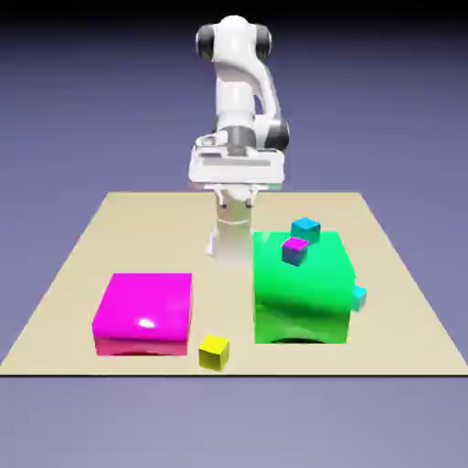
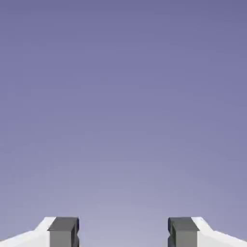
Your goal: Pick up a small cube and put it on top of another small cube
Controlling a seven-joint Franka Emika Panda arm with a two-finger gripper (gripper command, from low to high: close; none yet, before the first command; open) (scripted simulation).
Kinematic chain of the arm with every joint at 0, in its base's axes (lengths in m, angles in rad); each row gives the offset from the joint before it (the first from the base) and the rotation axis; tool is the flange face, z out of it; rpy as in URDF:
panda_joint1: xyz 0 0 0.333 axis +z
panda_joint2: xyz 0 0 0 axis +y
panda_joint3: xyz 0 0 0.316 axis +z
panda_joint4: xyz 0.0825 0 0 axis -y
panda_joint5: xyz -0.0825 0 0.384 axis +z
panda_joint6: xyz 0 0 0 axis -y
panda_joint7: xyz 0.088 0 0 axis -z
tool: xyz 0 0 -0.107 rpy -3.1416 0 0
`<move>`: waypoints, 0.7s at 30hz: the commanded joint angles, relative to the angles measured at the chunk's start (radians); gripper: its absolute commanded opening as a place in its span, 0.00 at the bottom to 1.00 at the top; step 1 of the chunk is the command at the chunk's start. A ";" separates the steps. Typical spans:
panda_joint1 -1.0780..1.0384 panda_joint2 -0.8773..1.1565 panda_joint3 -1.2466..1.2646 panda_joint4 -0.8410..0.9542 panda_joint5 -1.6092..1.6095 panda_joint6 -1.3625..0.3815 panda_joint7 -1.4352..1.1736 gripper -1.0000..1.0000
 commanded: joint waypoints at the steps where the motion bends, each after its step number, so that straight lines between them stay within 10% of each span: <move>1: 0.027 0.001 0.024 0.012 -0.032 -0.044 -0.028 0.50; 21: 0.277 0.725 0.518 0.492 -0.353 -0.843 0.050 0.50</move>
